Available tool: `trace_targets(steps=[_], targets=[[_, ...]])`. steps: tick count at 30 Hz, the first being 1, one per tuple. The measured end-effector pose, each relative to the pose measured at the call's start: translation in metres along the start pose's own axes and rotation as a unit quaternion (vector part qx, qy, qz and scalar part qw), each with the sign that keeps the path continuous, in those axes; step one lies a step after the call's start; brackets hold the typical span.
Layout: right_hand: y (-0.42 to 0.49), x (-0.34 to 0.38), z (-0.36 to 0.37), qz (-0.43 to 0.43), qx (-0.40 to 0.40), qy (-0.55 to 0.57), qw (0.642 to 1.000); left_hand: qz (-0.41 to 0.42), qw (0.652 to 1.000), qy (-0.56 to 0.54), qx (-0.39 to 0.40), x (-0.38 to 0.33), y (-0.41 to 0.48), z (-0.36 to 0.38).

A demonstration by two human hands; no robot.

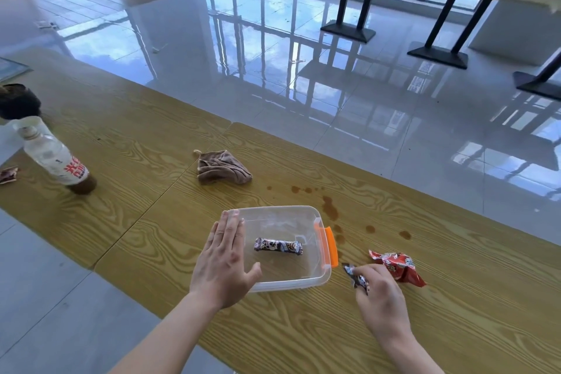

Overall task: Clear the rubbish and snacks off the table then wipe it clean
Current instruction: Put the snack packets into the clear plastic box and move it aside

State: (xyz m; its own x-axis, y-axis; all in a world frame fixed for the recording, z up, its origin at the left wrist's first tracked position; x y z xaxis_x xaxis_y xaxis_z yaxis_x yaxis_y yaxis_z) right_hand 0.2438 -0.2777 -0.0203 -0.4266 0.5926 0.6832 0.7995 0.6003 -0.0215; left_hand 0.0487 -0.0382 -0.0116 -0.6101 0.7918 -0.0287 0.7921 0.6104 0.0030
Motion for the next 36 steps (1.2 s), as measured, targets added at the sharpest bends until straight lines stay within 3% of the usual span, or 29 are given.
trace_targets(steps=[5,10,16,21,30,33,36], targets=[[0.01,0.054,-0.027,-0.115,-0.074,0.117,0.984,-0.069,0.996,-0.06,-0.006,0.001,-0.001,0.0],[0.019,0.105,-0.003,-0.193,0.01,0.112,0.975,-0.153,0.977,-0.146,0.022,0.005,0.002,0.004],[0.038,0.12,0.049,-0.199,0.131,0.009,0.971,-0.149,0.977,-0.153,0.026,0.006,0.003,0.009],[0.038,0.118,0.059,-0.219,0.153,0.007,0.964,-0.153,0.977,-0.145,0.012,0.004,0.002,0.01],[0.016,0.075,0.011,-0.199,-0.004,0.11,0.974,-0.147,0.983,-0.114,-0.008,0.004,0.003,0.011],[0.01,0.047,-0.004,-0.161,-0.039,0.103,0.981,-0.15,0.981,-0.105,-0.06,0.003,0.002,0.004],[0.002,0.002,-0.017,-0.08,-0.049,0.043,0.995,-0.209,0.945,-0.199,-0.153,0.018,-0.007,0.004]])
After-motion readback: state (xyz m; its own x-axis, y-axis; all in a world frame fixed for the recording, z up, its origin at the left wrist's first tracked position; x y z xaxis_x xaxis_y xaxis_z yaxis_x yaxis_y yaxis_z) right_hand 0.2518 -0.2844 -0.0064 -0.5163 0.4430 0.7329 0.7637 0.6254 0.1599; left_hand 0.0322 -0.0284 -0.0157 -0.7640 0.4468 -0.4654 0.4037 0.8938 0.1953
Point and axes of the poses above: each hand's wrist, its own y-axis towards the middle knuckle, its own z-axis out of the palm, x = y × z, the point moved 2 cm from there along y, towards the middle knuckle, and after that the axes turned 10 degrees about y, right-handed, at the moved point
